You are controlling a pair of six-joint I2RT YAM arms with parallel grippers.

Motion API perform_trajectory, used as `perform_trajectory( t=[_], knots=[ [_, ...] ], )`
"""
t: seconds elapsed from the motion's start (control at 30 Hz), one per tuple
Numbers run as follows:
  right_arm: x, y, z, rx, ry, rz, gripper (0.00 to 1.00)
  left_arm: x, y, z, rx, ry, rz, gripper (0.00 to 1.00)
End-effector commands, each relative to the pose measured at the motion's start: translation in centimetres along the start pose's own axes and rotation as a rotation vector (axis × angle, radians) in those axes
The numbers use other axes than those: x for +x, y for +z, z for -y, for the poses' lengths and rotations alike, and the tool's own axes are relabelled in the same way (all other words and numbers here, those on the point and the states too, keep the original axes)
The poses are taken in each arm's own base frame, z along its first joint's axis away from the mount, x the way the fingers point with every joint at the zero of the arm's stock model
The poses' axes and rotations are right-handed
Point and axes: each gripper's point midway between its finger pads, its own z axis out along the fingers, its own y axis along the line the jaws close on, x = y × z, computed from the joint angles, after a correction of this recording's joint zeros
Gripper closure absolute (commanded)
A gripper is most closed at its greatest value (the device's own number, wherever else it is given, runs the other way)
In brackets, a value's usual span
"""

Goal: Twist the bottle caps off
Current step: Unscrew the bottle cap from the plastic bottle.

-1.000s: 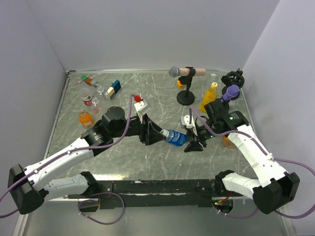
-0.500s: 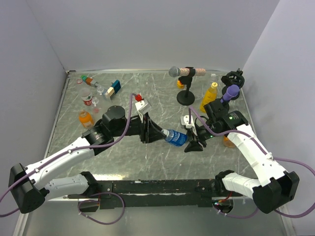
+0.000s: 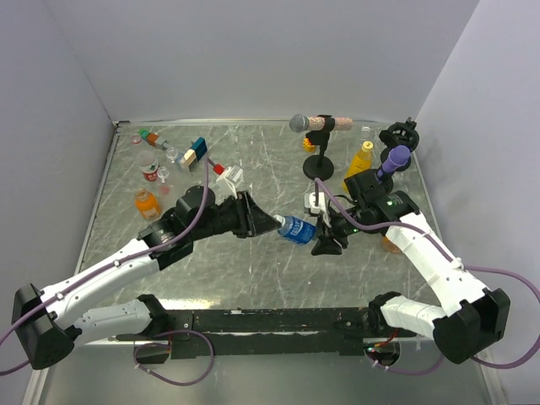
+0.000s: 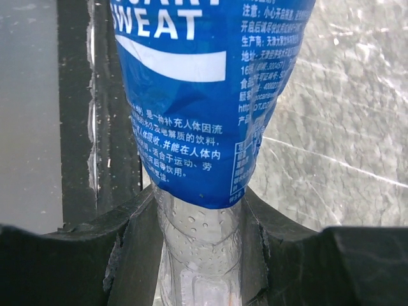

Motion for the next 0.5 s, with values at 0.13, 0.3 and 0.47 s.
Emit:
perform_trajectory(
  t=[0.13,0.3,0.47],
  knots=[
    [1.0,-0.1,1.8,0.083,0.03,-0.049,0.68,-1.9,0.0,0.7,-0.075,-0.189,0.065,0.99],
    [1.2,0.1,1.3,0.067,0.03,-0.038,0.68,-1.3,-0.9,1.0,-0.02,0.009,0.042,0.29],
    [0.9,0.3,0.3,0.014,0.007,-0.013,0.68,-0.5,-3.7,2.0,0.087,0.254,0.061,0.03]
  ],
)
